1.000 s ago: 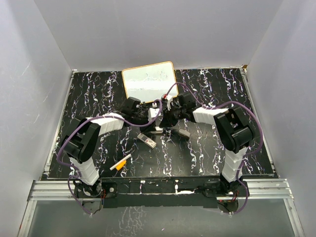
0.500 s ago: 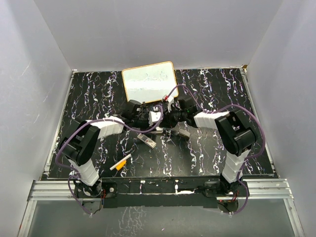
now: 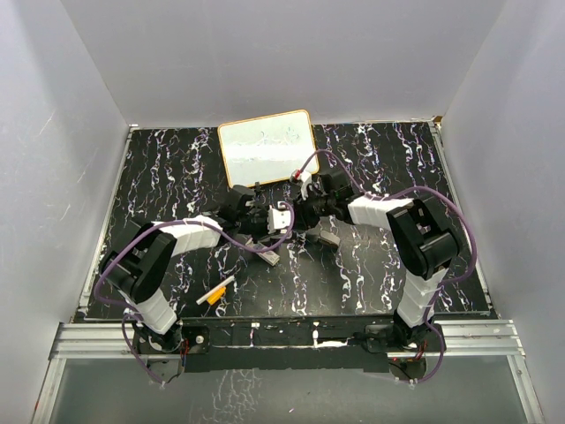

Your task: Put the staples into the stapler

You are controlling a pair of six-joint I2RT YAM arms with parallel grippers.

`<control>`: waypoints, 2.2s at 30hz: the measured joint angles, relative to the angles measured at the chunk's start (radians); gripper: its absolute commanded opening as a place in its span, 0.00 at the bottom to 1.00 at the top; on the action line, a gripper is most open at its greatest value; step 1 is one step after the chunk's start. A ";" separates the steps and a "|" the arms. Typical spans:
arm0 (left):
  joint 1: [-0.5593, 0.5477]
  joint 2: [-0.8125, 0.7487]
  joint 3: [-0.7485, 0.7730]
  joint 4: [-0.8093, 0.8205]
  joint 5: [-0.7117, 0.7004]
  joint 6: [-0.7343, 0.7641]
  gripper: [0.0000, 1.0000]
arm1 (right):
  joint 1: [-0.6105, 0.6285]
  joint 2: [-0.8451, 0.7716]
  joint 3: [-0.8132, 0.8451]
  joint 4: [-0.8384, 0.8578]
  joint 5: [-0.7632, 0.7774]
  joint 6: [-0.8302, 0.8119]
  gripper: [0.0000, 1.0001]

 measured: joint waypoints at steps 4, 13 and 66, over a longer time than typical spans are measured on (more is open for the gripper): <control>-0.001 0.000 0.027 -0.047 -0.004 0.008 0.18 | -0.017 0.000 0.070 -0.122 -0.032 -0.017 0.38; -0.005 0.000 0.117 -0.198 -0.001 0.006 0.41 | -0.078 -0.035 0.142 -0.245 -0.048 -0.065 0.61; 0.403 -0.799 0.223 -0.474 -0.811 -0.637 0.97 | -0.373 -0.896 0.160 -0.428 0.684 -0.051 0.99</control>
